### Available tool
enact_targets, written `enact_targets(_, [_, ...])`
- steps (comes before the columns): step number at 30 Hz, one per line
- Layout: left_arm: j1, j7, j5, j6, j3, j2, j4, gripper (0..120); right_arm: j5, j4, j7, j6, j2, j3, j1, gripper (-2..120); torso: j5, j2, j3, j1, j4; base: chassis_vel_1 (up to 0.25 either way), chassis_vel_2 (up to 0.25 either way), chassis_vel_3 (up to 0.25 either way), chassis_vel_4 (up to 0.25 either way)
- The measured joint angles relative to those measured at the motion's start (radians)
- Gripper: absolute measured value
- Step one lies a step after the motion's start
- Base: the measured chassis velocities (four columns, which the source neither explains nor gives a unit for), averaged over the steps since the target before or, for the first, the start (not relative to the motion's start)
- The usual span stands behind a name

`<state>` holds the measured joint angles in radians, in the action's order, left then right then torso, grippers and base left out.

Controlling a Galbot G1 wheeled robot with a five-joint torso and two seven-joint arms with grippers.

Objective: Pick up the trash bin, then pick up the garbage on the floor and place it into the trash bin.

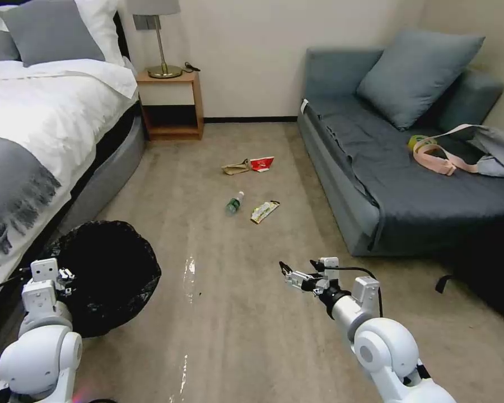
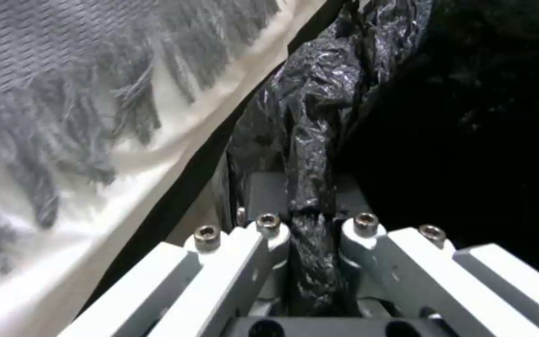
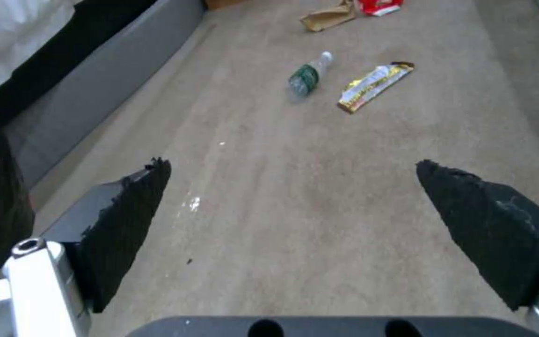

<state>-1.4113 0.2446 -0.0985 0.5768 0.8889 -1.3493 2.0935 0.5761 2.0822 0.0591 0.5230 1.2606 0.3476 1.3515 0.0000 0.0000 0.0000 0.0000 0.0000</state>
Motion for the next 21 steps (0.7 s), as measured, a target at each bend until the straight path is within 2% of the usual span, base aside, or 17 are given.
enact_targets(21, [0.024,-0.006,-0.007,-0.011,-0.004,0.024,-0.024,4,-0.016,-0.008,-0.002,0.0,0.011,-0.01,0.002,100,-0.0001,0.0,0.0,0.0,0.0,-0.071,0.071,0.07,-0.067])
